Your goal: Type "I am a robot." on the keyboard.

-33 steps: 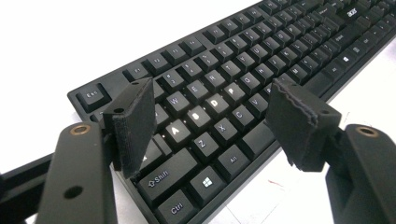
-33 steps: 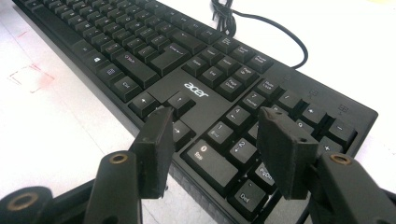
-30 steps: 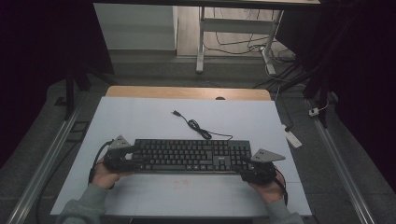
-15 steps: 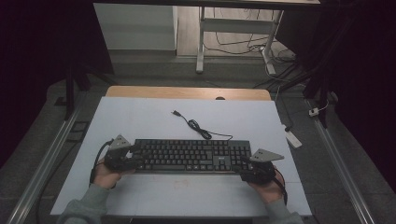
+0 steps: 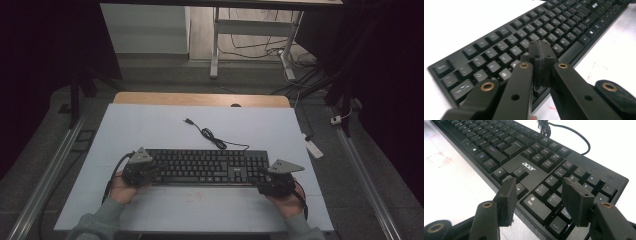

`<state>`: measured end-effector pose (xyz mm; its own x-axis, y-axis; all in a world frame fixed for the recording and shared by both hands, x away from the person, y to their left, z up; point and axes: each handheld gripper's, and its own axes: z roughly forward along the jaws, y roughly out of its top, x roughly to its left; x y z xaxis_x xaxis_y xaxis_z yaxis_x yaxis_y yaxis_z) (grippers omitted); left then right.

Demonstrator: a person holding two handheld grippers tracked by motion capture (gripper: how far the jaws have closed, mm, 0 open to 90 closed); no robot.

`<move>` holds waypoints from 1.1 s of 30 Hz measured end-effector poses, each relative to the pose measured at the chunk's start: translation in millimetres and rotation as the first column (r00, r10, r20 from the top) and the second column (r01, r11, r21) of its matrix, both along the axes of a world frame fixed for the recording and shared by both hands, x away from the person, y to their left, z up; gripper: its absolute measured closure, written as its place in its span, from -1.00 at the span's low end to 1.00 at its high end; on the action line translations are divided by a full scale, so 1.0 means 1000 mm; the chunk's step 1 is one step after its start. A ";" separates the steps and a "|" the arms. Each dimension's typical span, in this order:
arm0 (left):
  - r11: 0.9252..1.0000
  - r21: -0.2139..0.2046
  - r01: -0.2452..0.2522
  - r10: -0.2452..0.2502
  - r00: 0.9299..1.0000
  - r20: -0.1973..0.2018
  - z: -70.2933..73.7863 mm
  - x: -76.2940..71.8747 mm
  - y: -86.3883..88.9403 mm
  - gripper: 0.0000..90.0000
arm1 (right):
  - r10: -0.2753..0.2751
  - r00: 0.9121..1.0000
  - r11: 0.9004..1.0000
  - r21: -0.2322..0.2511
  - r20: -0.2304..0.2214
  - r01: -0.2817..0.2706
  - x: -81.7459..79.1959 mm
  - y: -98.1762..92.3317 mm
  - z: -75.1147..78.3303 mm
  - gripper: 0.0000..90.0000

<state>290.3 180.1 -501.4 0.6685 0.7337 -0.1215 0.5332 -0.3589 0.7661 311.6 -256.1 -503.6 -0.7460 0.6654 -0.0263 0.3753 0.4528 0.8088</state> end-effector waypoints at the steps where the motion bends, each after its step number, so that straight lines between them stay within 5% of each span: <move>1: 1.000 0.004 0.007 -0.006 1.000 -0.003 -0.001 0.000 -0.002 0.98 | 0.000 1.000 1.000 0.000 0.000 0.000 0.000 0.000 0.000 0.02; 17: 0.992 0.084 0.095 -0.092 0.995 -0.041 -0.015 0.002 -0.034 0.98 | -0.005 1.000 1.000 -0.008 -0.007 0.005 0.001 0.002 -0.002 0.02; 33: 0.986 0.119 0.113 -0.107 0.993 -0.058 -0.020 0.003 -0.043 0.98 | 0.000 1.000 1.000 -0.006 -0.017 0.000 0.001 0.001 -0.004 0.02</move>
<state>293.6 136.6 -521.8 0.7410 0.6676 -0.0716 0.5225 -0.5064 0.6860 312.8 -254.8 -507.3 -0.7464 0.6653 -0.0180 0.3886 0.4576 0.7997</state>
